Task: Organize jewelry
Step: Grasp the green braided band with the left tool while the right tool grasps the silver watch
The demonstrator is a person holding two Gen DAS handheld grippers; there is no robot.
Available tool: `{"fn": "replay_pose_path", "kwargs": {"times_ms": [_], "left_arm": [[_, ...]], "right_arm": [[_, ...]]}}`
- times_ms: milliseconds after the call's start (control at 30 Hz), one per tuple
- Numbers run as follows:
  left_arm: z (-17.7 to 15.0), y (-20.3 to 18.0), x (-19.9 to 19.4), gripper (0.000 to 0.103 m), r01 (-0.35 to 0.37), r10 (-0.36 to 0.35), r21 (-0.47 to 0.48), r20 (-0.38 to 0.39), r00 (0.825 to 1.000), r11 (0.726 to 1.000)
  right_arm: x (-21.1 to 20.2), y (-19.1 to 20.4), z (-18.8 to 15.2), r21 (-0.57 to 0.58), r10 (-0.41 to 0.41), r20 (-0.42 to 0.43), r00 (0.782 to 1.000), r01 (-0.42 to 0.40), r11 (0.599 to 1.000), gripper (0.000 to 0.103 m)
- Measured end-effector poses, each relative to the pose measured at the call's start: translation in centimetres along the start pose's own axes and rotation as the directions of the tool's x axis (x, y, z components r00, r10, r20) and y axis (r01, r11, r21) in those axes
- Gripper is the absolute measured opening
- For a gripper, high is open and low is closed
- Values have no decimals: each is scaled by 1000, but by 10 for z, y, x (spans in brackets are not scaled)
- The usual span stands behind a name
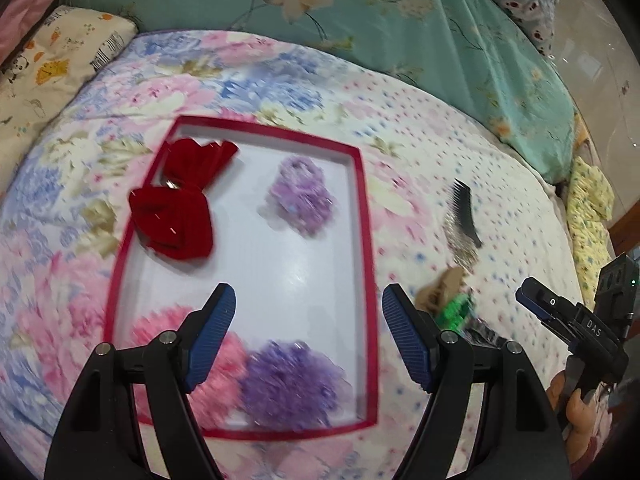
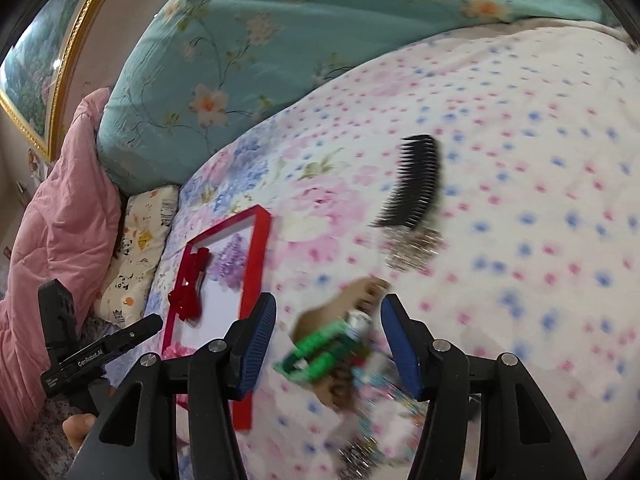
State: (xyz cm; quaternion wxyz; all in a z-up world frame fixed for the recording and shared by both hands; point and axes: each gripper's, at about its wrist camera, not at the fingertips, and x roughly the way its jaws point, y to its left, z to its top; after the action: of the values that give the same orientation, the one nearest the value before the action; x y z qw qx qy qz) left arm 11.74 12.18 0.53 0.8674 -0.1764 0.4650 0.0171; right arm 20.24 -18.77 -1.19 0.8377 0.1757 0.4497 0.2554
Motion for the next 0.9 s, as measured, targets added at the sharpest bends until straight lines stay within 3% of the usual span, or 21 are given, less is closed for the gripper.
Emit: {"fn": "replay_pose_path", "kwargs": {"times_ms": [333,533,900], "left_arm": [[-28,-37,6,76,52,-50,46,-52,997,998],[-36,-57,14,76,67,-60,85,-82,995,994],[-38,-83,31,76,94,-78,126,-123,989,988]], "right_arm": [[-28,-40,-27,46,-53,-8,999,53,998,58],[-34,-46,-37,9,-85,-24,996,85,996,58],[-25,-51,-19,23,-82,-27,996,82,996,58]]}}
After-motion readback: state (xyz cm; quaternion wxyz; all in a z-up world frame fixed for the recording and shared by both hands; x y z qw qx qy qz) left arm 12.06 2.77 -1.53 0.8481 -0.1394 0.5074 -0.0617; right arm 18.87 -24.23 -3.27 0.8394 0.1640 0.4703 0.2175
